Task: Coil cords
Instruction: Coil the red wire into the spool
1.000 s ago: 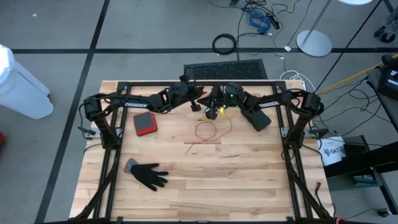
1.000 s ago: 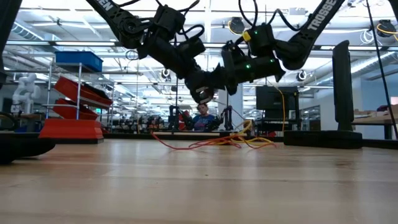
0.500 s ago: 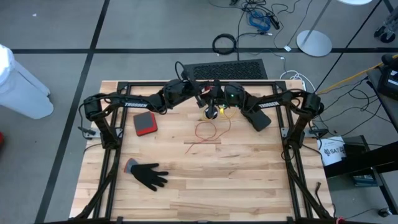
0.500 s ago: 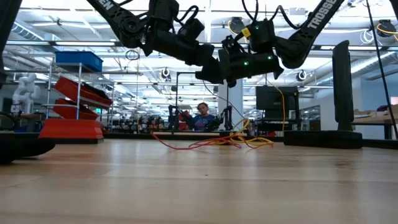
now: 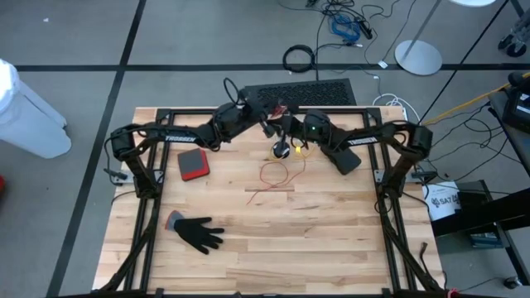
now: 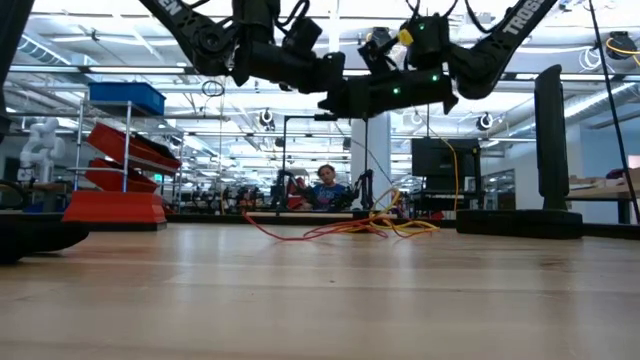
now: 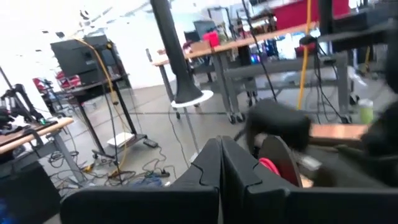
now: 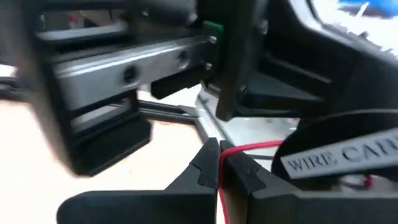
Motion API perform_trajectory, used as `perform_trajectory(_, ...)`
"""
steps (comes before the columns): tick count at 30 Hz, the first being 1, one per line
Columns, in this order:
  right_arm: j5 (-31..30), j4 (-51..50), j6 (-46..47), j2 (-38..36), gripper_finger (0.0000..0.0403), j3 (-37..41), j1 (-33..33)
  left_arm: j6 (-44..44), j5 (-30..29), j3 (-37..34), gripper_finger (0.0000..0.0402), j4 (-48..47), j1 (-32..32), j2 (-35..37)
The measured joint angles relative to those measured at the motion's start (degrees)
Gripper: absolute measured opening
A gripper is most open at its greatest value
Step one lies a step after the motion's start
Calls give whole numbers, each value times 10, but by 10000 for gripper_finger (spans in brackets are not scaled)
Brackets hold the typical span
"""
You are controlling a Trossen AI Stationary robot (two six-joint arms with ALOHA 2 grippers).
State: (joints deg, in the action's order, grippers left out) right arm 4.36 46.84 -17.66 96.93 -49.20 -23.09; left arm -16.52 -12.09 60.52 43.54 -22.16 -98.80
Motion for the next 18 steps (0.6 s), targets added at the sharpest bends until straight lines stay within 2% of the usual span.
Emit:
perform_trajectory(4, -25, 0, -28, -27, 0, 14, 2, 27, 7, 0, 0, 36, -7, 2)
perform_trajectory(7, -25, 2, -29, -44, 0, 27, -1, 66, 40, 5, 0, 41, -14, 8)
perform_trajectory(12, 22, 0, -7, -59, 0, 29, -13, 117, 93, 26, 0, 33, -12, 22)
perform_trajectory(18, 34, -51, 1, -70, 0, 33, -18, 144, 122, 40, 0, 37, 5, 50)
